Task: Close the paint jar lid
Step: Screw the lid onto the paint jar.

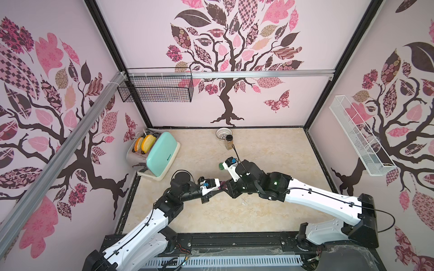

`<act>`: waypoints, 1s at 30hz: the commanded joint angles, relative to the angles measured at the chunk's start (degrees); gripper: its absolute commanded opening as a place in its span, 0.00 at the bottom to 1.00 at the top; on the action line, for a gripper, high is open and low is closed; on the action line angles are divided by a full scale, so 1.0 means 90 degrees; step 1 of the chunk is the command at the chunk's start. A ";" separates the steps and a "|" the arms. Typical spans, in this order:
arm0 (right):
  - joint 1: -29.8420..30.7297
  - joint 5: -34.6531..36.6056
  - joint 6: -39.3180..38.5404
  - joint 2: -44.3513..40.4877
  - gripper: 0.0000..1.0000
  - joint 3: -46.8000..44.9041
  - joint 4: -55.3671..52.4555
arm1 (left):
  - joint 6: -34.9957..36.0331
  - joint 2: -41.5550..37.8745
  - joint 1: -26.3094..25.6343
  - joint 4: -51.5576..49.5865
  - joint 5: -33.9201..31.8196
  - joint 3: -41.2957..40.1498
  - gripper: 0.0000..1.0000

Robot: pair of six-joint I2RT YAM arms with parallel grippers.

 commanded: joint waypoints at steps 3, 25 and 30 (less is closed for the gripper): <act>0.0089 -0.0101 0.3444 0.0596 0.00 0.0826 0.0567 | 0.0127 -0.0153 -0.0170 0.0257 0.0569 0.0142 0.24; -0.0604 -0.1089 -0.3451 -0.1285 0.56 0.0093 0.0020 | 0.0152 -0.0149 -0.0172 0.0210 0.0682 0.0151 0.25; -0.0599 -0.1519 -0.5630 -0.1442 0.60 -0.0150 -0.0363 | 0.0152 -0.0104 -0.0179 0.0152 0.0896 0.0179 0.25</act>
